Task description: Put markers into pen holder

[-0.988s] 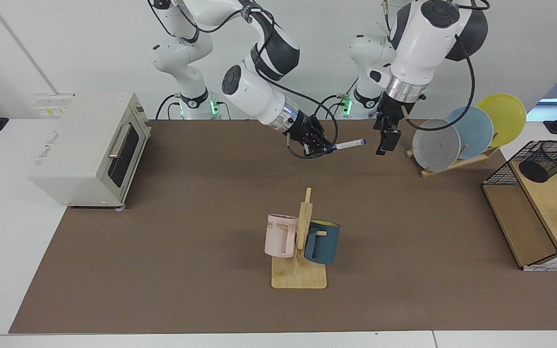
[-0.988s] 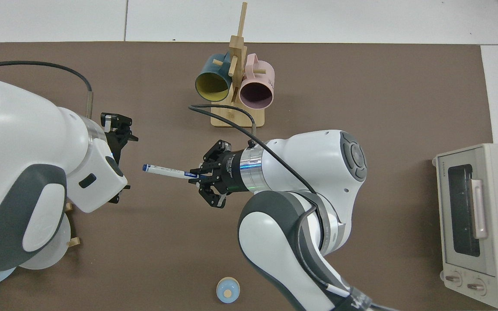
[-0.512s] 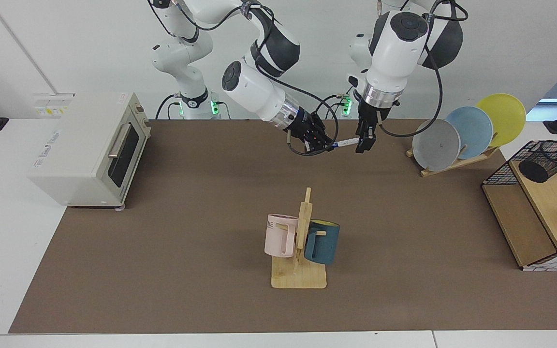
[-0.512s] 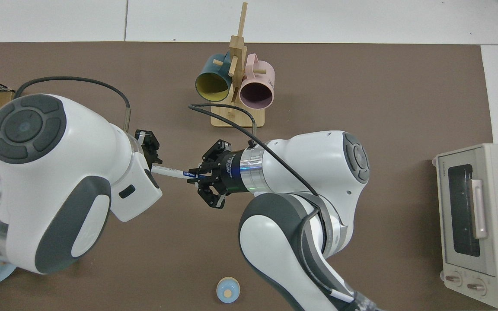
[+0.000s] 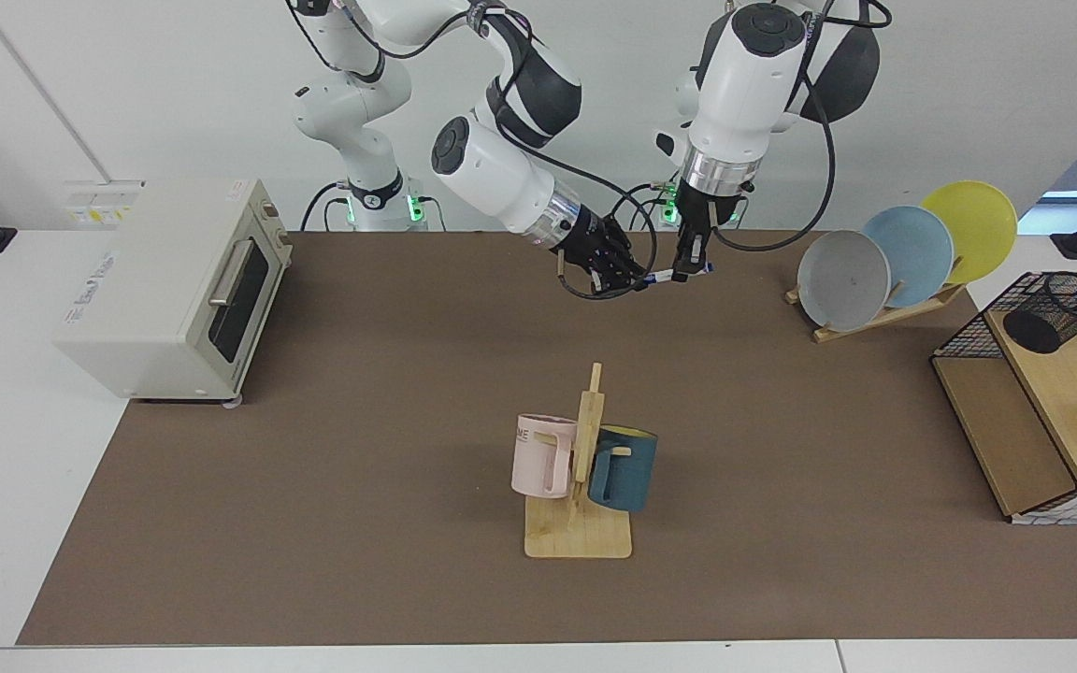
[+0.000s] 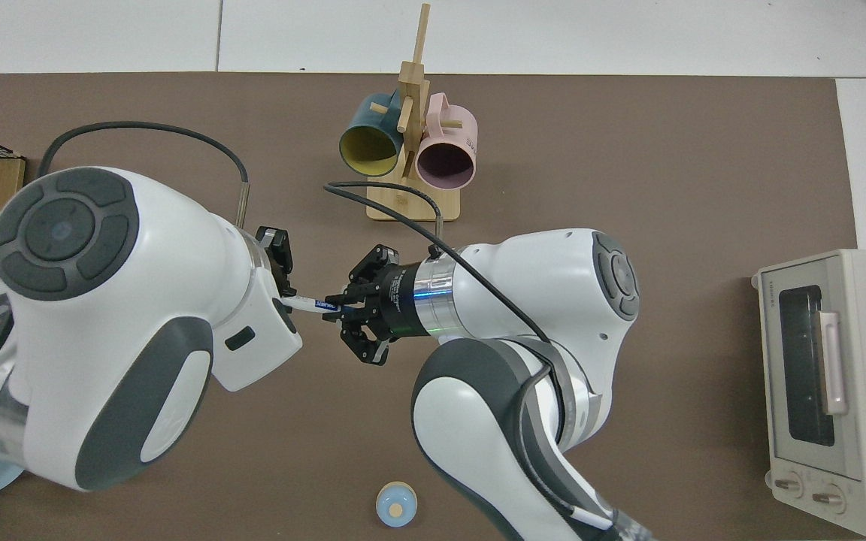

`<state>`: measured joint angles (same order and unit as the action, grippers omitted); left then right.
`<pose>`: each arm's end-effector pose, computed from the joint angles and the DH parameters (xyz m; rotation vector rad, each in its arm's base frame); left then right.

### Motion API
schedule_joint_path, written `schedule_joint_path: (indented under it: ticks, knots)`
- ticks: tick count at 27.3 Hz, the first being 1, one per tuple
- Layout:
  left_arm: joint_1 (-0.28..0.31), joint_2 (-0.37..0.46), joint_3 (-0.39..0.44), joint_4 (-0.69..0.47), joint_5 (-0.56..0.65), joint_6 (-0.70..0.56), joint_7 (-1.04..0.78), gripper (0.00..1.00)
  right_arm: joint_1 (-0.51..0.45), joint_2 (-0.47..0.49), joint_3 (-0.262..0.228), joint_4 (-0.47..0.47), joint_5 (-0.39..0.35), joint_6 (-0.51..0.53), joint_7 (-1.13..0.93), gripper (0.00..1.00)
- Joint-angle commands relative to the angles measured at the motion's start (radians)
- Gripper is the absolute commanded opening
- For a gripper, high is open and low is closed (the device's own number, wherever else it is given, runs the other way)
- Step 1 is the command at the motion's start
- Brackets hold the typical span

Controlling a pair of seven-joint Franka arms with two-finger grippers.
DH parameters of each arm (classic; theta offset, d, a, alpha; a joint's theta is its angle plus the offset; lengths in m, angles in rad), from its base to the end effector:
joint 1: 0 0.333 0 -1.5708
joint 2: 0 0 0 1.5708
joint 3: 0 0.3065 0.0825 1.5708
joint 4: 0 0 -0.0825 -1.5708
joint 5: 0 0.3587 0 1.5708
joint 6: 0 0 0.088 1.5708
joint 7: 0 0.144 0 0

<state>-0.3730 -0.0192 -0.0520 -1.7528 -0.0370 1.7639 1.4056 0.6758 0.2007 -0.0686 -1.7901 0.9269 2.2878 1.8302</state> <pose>0.4866 -0.2255 0.5231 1.9123 -2.4702 0.0678 0.4990 0.3991 0.4523 -1.6015 1.9164 0.8204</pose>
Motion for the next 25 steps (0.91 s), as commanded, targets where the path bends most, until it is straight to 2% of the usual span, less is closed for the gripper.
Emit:
schedule_joint_path:
  ticks: [1, 8, 9, 11, 15, 20, 25]
  knots:
    - [-0.004, 0.007, 0.009, 0.012, 0.011, -0.018, 0.001, 0.0, -0.004, -0.012, 0.0, -0.008, 0.016, 0.015, 0.012, 0.0]
    - [-0.003, 0.007, 0.017, 0.012, 0.011, -0.021, -0.007, 0.0, -0.004, -0.011, 0.0, -0.008, 0.013, 0.012, 0.014, 0.0]
    - [-0.003, 0.007, 0.018, 0.012, 0.011, -0.026, -0.008, 0.0, -0.004, -0.012, 0.0, -0.008, 0.004, 0.007, 0.011, 0.13]
    - [-0.003, 0.005, 0.021, 0.01, 0.014, -0.03, -0.011, 0.0, -0.005, -0.012, 0.0, -0.012, 0.0, 0.005, 0.008, 0.81]
    - [0.003, 0.004, 0.024, 0.01, 0.075, -0.043, -0.011, 0.0, -0.005, -0.021, -0.002, -0.014, -0.023, 0.004, 0.003, 0.99]
    - [0.013, 0.008, 0.109, 0.012, 0.094, -0.046, -0.007, 0.0, -0.005, -0.029, -0.002, -0.02, -0.12, -0.007, -0.018, 0.99]
    - [0.013, 0.015, 0.19, 0.021, 0.208, -0.037, 0.001, 0.0, -0.016, -0.075, -0.002, -0.063, -0.388, -0.109, -0.244, 0.99]
